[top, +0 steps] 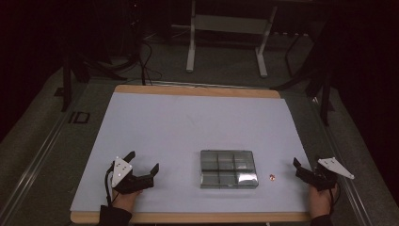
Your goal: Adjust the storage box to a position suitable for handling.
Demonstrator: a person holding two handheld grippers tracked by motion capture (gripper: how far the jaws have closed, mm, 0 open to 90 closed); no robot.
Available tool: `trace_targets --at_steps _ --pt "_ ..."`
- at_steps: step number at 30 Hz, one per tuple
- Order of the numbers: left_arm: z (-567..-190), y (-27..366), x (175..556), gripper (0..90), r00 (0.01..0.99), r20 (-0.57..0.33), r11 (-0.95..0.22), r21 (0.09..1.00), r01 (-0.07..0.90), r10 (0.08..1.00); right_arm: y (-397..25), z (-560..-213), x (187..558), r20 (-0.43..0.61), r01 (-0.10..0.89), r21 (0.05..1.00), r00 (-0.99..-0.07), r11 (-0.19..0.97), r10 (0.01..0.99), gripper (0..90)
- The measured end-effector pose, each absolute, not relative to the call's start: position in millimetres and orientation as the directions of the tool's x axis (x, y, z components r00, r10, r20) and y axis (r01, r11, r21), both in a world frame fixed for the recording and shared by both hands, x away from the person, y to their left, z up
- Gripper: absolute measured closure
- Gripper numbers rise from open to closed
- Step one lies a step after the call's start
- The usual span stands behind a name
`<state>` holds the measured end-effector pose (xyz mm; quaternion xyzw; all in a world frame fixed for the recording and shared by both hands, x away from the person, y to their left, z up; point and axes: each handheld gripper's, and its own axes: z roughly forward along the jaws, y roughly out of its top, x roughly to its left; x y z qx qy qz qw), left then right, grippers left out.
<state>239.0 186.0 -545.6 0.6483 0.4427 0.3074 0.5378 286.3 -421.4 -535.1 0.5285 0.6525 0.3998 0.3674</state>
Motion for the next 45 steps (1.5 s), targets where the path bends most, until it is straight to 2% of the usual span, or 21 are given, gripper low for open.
trace_targets --at_steps 6,17,21,27,30,31,40,45 --pt "-545.7 187.6 240.2 0.3 0.433 -0.089 -0.026 0.967 0.252 0.897 -420.8 -535.0 284.7 -0.065 0.383 0.915 -0.168 0.126 0.984 13.2" --pt "-544.9 185.3 241.7 0.3 0.451 -0.074 -0.053 0.964 0.262 0.889 -420.3 -534.4 291.0 -0.055 0.442 0.887 -0.183 0.132 0.982 13.9" --pt "-544.2 185.4 244.4 0.3 0.507 -0.115 -0.046 0.955 0.295 0.854 -425.4 -533.4 294.5 0.046 0.502 0.861 -0.241 0.084 0.969 13.9" --pt "-540.0 178.3 250.9 1.4 0.603 -0.149 -0.079 0.939 0.335 0.784 -424.9 -530.0 295.0 0.023 0.502 0.852 -0.321 0.150 0.947 12.5" --pt "-537.0 172.6 252.8 2.7 0.650 -0.142 -0.110 0.937 0.331 0.747 -420.5 -525.4 293.5 0.027 0.487 0.855 -0.386 0.178 0.922 12.2" --pt "-536.3 171.3 253.7 4.4 0.662 -0.147 -0.115 0.935 0.335 0.735 -416.5 -522.9 293.6 0.024 0.483 0.850 -0.433 0.210 0.901 12.2" --pt "-532.9 161.7 256.6 6.3 0.730 -0.141 -0.166 0.929 0.331 0.669 -404.2 -523.6 295.4 0.046 0.463 0.844 -0.567 0.272 0.822 13.4" --pt "-533.7 153.3 256.8 13.2 0.770 -0.123 -0.214 0.922 0.322 0.626 -397.5 -523.3 295.9 0.083 0.448 0.839 -0.667 0.310 0.740 14.0"
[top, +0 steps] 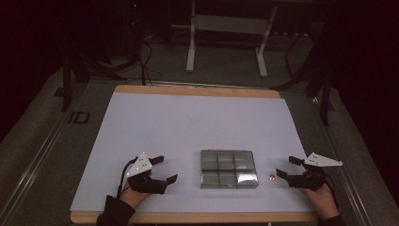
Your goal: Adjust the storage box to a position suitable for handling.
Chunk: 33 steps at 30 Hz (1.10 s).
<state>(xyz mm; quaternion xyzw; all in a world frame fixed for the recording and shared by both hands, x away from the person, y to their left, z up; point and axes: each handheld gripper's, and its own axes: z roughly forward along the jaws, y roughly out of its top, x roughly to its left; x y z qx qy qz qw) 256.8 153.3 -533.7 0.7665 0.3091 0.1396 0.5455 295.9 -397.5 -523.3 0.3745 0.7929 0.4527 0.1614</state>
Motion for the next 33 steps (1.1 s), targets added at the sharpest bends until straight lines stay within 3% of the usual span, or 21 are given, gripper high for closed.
trace_targets --at_steps 12,16,33 --pt "-531.1 136.2 259.5 16.2 0.818 -0.113 -0.279 0.906 0.318 0.564 -380.1 -518.8 297.7 0.094 0.416 0.825 -0.769 0.382 0.632 23.3" --pt "-529.0 130.9 261.1 22.9 0.835 -0.116 -0.296 0.901 0.316 0.537 -373.6 -519.8 296.1 0.086 0.395 0.822 -0.798 0.410 0.596 32.3" --pt "-523.8 107.7 264.9 38.5 0.880 -0.106 -0.355 0.887 0.294 0.462 -367.4 -522.5 289.5 0.055 0.322 0.826 -0.864 0.463 0.501 48.7"
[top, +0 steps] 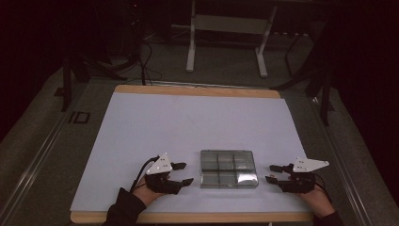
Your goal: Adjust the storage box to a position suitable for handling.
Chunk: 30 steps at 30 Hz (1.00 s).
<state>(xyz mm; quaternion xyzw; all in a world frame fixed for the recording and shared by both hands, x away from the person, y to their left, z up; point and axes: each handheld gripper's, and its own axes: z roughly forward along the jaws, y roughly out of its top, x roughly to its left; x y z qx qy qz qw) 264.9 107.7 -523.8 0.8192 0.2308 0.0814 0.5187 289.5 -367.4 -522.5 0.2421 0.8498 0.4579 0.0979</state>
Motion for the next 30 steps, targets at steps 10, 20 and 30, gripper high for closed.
trace_targets --at_steps 10,20,30 --pt "-525.3 93.6 267.1 65.5 0.898 -0.109 -0.417 0.857 0.302 0.426 -358.7 -523.6 287.6 0.037 0.291 0.804 -0.895 0.519 0.444 71.5" --pt "-527.7 81.0 271.8 89.4 0.905 -0.092 -0.488 0.817 0.307 0.416 -348.9 -525.2 284.9 0.027 0.256 0.787 -0.923 0.561 0.384 89.8" --pt "-529.9 75.7 271.2 89.6 0.915 -0.099 -0.510 0.805 0.304 0.390 -342.4 -529.6 285.2 0.038 0.257 0.785 -0.928 0.564 0.369 89.9"
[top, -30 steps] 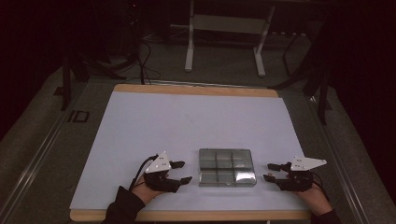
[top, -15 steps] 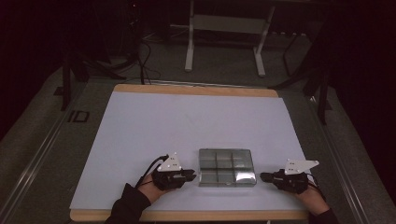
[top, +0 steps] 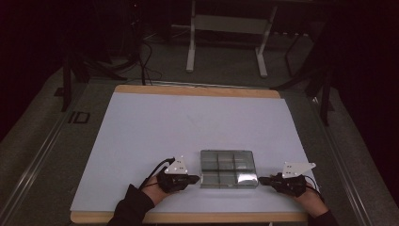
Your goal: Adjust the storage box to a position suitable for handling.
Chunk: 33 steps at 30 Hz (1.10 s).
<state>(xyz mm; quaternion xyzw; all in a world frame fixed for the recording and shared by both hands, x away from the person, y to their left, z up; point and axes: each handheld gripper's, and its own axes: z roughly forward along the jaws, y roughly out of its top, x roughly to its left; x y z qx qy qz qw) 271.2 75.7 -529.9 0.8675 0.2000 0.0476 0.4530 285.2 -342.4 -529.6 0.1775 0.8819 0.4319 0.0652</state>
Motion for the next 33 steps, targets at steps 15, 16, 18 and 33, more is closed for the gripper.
trace_targets --at_steps 15,16,18,33 --pt "-524.4 70.8 270.5 89.8 0.924 -0.090 -0.530 0.796 0.291 0.372 -337.9 -526.1 286.2 0.048 0.254 0.791 -0.932 0.557 0.358 90.0" --pt "-523.9 70.4 270.2 89.8 0.924 -0.084 -0.535 0.794 0.288 0.373 -337.9 -525.6 286.3 0.047 0.254 0.790 -0.932 0.558 0.359 90.0" --pt "-523.7 70.5 270.7 89.7 0.925 -0.086 -0.536 0.793 0.288 0.370 -337.9 -524.1 286.3 0.042 0.251 0.792 -0.932 0.557 0.361 90.0" --pt "-517.7 67.3 271.6 89.8 0.929 -0.088 -0.520 0.808 0.277 0.358 -334.8 -515.7 285.2 0.044 0.238 0.803 -0.938 0.546 0.344 90.0"
